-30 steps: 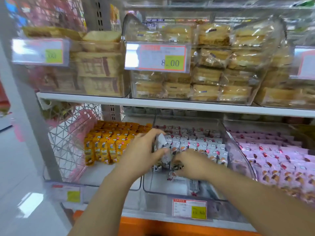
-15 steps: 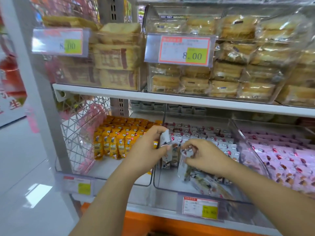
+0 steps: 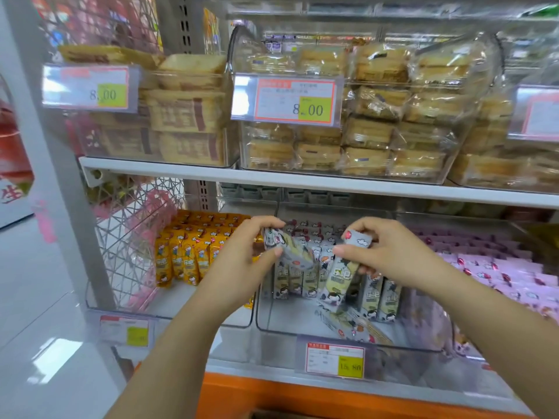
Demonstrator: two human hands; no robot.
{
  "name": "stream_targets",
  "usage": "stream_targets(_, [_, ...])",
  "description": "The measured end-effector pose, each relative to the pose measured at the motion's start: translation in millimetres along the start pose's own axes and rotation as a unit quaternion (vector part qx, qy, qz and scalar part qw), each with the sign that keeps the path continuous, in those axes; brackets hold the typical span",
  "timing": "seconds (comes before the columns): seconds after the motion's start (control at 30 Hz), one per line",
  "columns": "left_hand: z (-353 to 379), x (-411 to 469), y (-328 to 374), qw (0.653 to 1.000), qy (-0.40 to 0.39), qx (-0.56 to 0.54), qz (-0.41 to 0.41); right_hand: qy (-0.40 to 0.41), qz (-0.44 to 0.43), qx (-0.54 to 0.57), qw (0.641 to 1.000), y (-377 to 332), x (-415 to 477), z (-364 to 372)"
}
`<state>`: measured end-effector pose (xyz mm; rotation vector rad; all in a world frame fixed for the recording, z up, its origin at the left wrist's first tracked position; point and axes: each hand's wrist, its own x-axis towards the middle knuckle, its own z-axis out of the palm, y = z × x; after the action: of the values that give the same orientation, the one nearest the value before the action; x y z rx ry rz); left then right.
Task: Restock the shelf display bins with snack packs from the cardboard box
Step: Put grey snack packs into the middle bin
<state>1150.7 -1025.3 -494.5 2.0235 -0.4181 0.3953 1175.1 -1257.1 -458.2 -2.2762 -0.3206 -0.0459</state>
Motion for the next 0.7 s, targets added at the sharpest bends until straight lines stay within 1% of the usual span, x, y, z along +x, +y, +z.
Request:
stream_targets(0.03, [3, 1, -1, 1.000, 0.018, -0.024, 0.001, -0.008, 0.023, 0.023, 0.999, 3, 0, 1])
stream_targets(0.1, [11, 2, -2, 0.998, 0.037, -0.048, 0.005, -0.038, 0.076, 0.116, 0.990, 7, -2, 7])
stream_targets(0.17, [19, 2, -1, 0.999, 0.030, -0.034, 0.010, -0.068, 0.116, 0.240, 0.961, 8, -2, 8])
stream_targets(0.2, [23, 1, 0, 0.999, 0.021, -0.024, 0.014, -0.077, 0.124, 0.281, 0.949, 7, -1, 6])
stream_targets(0.27, [29, 0, -1, 1.000, 0.001, -0.001, 0.029, -0.078, 0.123, 0.310, 0.940, 5, 3, 0])
stream_targets(0.33, [34, 1, -2, 0.998, -0.015, 0.034, 0.041, -0.060, 0.118, 0.277, 0.952, 5, 7, -7])
stream_targets(0.43, [43, 4, -1, 0.997, -0.048, 0.051, 0.043, -0.032, 0.102, 0.163, 0.981, 11, 10, -10])
stream_targets(0.5, [53, 7, -1, 0.994, -0.081, 0.064, 0.033, -0.023, 0.079, 0.078, 0.994, 16, 9, -8])
stream_targets(0.6, [74, 13, -4, 0.992, -0.094, 0.081, -0.009, -0.009, 0.034, -0.062, 0.997, 23, 10, 0])
stream_targets(0.67, [86, 19, -7, 0.993, -0.084, 0.065, -0.044, 0.011, 0.018, -0.109, 0.994, 30, 13, 5])
stream_targets(0.7, [91, 23, -9, 0.993, -0.082, 0.053, -0.062, 0.023, 0.015, -0.113, 0.993, 34, 15, 6])
